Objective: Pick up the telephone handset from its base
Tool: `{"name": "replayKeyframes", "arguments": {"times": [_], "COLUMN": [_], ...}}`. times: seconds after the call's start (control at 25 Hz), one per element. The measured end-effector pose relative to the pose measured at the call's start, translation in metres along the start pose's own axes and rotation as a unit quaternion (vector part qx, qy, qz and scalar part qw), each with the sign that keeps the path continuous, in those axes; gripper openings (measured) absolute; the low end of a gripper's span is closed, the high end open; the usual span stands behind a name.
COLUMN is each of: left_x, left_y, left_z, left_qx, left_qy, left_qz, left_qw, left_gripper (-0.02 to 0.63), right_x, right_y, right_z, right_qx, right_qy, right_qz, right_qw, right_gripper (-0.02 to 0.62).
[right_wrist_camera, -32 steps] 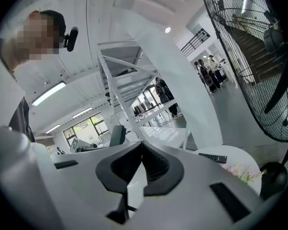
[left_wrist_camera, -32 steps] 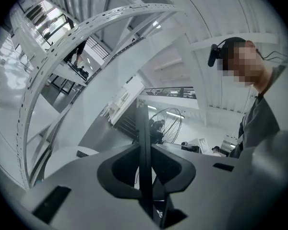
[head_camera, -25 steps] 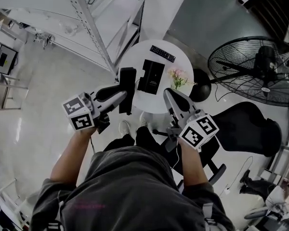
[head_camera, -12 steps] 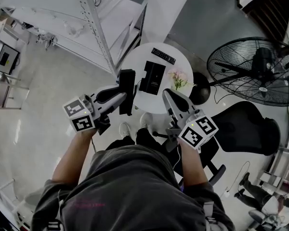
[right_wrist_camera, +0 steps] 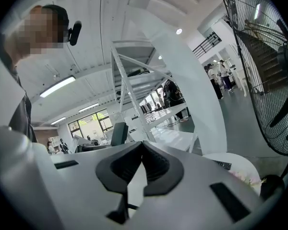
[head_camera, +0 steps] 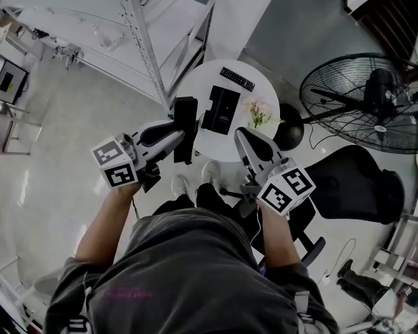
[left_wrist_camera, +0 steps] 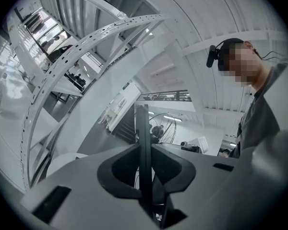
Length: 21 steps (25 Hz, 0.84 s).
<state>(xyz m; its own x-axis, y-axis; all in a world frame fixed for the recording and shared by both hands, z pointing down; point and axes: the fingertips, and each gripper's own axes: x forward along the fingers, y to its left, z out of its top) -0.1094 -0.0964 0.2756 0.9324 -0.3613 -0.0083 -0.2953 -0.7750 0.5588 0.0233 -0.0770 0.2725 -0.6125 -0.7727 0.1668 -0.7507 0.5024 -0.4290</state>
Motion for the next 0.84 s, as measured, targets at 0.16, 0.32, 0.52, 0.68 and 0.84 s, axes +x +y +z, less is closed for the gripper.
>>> {"name": "replayKeyframes", "arguments": {"times": [0.16,0.32,0.52,0.68,0.84], "left_x": [0.001,0.003,0.005,0.008,0.010], "left_y": [-0.002,0.000,0.000,0.002,0.006], "left_z": [0.000,-0.002,-0.005,-0.006,-0.006], "left_qx": [0.000,-0.001,-0.005,-0.007,-0.008], "left_qy": [0.000,0.000,0.002,0.004,0.005], "left_qz": [-0.002,-0.004,-0.005,-0.004,-0.004], "left_qw": [1.0000,1.0000,1.0000,1.0000,0.9999], "left_gripper": [0.083,0.081,0.083,0.083,0.081], "right_x": [-0.001,0.000,0.002,0.004,0.006], "right_y": [0.001,-0.001,0.000,-0.003,-0.007], "right_z": [-0.001,-0.002,-0.004,-0.005,-0.006], "right_qx": [-0.001,-0.002,-0.003,-0.004,-0.005], "right_qy": [0.002,0.003,0.007,0.010,0.012], "right_qz": [0.001,0.000,0.002,0.003,0.003], "right_qw": [1.000,1.000,1.000,1.000,1.000], "right_gripper": [0.020,0.020,0.020,0.020,0.020]}}
